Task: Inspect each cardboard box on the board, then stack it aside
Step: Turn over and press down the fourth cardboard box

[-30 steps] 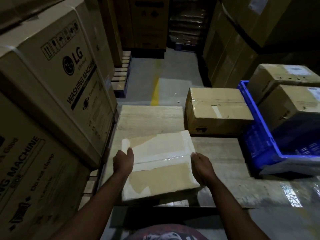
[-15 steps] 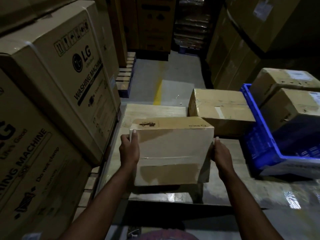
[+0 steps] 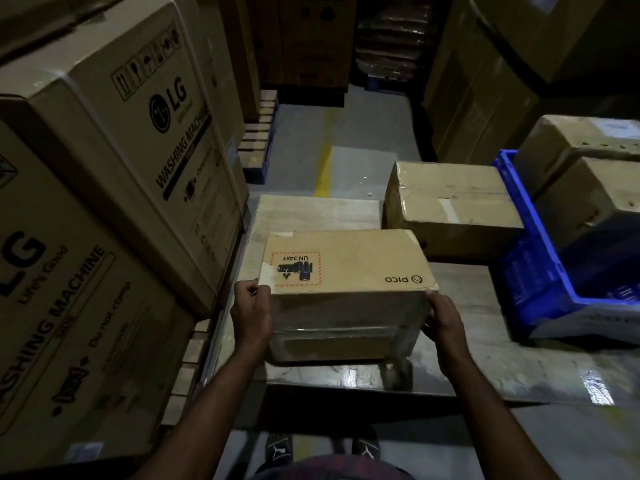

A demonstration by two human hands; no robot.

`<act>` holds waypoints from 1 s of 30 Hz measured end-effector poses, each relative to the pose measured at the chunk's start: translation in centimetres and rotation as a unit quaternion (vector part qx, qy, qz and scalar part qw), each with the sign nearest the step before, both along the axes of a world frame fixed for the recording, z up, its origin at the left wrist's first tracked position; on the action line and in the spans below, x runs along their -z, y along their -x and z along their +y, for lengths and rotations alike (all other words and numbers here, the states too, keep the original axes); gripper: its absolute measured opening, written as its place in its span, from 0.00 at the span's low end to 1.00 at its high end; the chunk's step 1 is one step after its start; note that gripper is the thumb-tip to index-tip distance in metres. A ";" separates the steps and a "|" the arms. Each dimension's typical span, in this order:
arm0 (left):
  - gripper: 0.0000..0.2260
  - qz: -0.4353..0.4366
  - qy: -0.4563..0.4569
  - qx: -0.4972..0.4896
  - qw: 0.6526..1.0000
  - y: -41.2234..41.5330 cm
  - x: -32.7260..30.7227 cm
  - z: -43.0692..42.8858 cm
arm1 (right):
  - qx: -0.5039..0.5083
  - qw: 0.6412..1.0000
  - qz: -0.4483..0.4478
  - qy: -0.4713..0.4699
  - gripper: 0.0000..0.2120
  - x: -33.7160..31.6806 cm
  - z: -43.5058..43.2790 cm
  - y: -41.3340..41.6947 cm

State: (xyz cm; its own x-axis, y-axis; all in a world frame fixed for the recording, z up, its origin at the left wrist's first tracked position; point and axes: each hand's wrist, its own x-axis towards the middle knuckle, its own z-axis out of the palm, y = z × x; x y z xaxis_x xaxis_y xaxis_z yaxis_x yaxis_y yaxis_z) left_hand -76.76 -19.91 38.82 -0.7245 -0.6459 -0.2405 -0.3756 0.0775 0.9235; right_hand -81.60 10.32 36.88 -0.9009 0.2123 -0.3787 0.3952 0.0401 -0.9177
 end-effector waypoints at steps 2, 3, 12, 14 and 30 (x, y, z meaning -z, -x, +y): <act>0.15 0.005 0.006 0.019 1.000 -0.5 0.3 0.0 | -0.022 0.999 -0.002 0.043 0.21 0.2 0.2 -0.5; 0.19 0.008 0.013 0.029 0.999 -0.8 0.5 0.0 | -0.032 0.998 -0.005 0.054 0.17 0.2 0.3 -0.7; 0.28 0.013 0.095 0.130 0.987 -3.3 0.9 0.4 | -0.047 0.998 -0.032 0.027 0.18 0.8 0.6 -2.2; 0.30 -0.015 0.135 0.169 0.976 -3.2 1.0 -0.4 | -0.069 0.994 0.005 -0.087 0.39 0.5 0.3 -2.3; 0.28 -0.056 0.532 0.399 0.745 1.4 0.8 1.5 | -0.410 0.691 0.275 -0.529 0.30 -1.0 -6.9 1.4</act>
